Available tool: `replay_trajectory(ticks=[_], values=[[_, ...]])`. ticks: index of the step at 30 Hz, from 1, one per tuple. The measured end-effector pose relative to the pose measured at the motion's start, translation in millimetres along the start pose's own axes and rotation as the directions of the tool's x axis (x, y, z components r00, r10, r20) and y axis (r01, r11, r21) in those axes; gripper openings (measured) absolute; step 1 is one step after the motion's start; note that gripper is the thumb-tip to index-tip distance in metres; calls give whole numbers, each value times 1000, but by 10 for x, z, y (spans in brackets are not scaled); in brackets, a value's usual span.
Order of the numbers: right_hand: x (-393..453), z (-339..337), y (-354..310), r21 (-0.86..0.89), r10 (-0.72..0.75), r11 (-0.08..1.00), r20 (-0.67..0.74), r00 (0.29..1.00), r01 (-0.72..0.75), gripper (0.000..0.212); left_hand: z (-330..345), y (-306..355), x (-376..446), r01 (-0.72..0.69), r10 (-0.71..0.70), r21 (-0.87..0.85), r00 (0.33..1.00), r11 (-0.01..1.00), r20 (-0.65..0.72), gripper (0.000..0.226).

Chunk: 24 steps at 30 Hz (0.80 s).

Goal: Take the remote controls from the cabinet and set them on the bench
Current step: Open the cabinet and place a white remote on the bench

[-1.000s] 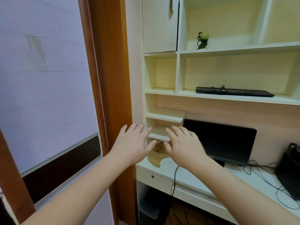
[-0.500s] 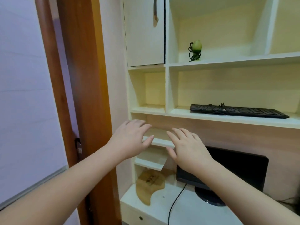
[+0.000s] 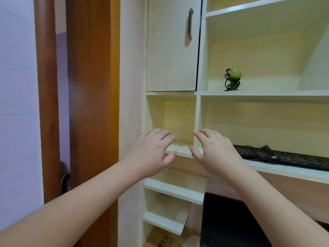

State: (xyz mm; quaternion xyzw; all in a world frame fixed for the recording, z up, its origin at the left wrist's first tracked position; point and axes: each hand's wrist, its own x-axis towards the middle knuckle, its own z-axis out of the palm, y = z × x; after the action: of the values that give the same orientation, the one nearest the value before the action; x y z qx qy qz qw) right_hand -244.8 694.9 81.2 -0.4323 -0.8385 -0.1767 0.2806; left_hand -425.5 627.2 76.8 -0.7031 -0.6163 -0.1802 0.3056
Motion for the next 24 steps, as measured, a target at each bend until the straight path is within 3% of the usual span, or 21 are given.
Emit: replay_trajectory(ticks=[11, 20, 24], values=[[982, -28, -370, -101, 84, 990, -102, 991, -94, 55, 39, -942, 774, -95, 85, -78, 990, 992, -115, 54], [1464, -141, -76, -154, 116, 978, -170, 979, -143, 55, -169, -1142, 1518, -249, 231, -69, 951, 966, -205, 51], [1671, -102, 131, -134, 92, 983, -224, 970, -124, 56, -151, -1082, 1762, -245, 223, -70, 947, 967, -232, 50]])
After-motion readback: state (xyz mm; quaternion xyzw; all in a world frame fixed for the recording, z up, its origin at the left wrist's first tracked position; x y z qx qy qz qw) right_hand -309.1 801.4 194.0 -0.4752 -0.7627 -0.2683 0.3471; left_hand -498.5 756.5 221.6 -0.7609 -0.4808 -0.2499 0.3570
